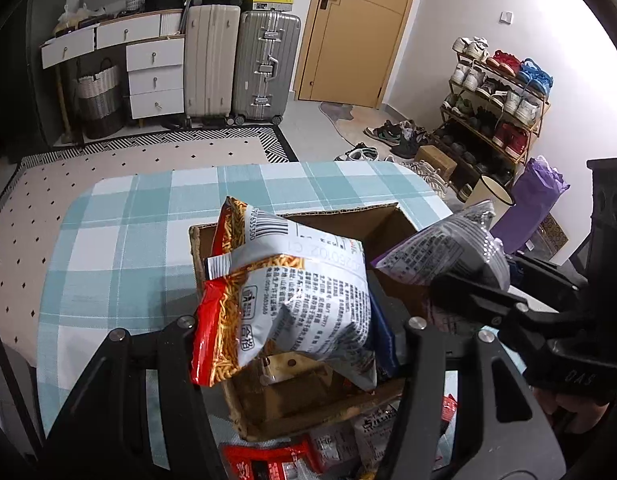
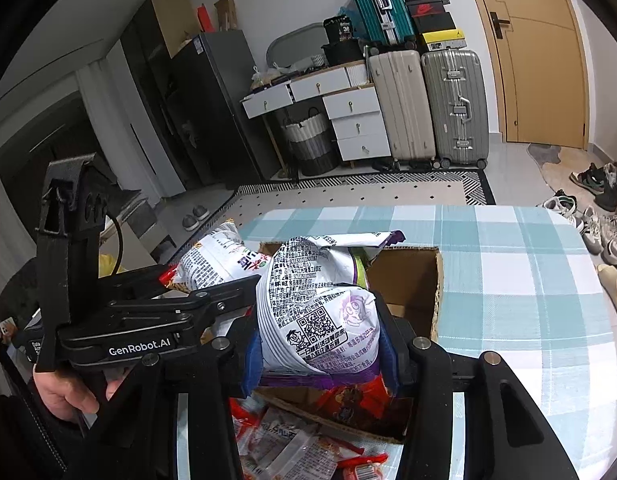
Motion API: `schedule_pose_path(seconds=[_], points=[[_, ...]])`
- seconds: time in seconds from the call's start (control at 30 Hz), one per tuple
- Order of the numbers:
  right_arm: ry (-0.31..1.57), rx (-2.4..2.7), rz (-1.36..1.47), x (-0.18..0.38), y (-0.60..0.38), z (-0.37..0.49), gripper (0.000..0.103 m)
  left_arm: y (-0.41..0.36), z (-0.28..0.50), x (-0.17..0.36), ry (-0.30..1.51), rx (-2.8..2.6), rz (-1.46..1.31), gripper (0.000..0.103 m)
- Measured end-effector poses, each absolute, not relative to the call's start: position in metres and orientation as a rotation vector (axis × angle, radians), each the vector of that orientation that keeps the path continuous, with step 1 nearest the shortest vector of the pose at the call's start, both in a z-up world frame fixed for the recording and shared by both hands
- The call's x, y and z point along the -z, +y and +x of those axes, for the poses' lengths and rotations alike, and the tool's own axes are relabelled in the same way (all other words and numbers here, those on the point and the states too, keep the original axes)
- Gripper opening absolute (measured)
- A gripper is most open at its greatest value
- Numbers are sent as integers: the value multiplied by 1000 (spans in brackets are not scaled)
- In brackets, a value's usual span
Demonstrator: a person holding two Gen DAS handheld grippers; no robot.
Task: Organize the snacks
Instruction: 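Carry both bags over the cardboard box and lower them inside, then open both grippers over the box and pull both tools back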
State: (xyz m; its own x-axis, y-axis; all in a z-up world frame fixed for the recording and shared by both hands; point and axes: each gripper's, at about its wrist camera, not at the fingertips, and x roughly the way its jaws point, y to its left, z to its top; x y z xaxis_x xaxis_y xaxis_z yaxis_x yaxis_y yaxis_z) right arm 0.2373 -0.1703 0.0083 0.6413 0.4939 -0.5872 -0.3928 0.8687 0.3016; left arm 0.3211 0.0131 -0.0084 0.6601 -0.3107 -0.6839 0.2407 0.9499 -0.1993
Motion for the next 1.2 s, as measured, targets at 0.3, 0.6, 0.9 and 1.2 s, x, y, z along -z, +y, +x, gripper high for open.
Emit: schedule_pose_path(seconds=[0.3, 0.6, 0.9, 1.2], points=[[737, -495, 124, 13, -167, 254, 67, 8, 335, 16, 768, 318, -63, 73], [697, -458, 160, 2, -187, 239, 67, 22, 315, 7, 760, 274, -84, 75], [653, -452, 148, -21, -190, 202, 67, 25, 273, -9, 733, 231, -55, 80], [625, -467, 143, -37, -187, 164, 74, 20, 230, -27, 712, 201, -42, 85]])
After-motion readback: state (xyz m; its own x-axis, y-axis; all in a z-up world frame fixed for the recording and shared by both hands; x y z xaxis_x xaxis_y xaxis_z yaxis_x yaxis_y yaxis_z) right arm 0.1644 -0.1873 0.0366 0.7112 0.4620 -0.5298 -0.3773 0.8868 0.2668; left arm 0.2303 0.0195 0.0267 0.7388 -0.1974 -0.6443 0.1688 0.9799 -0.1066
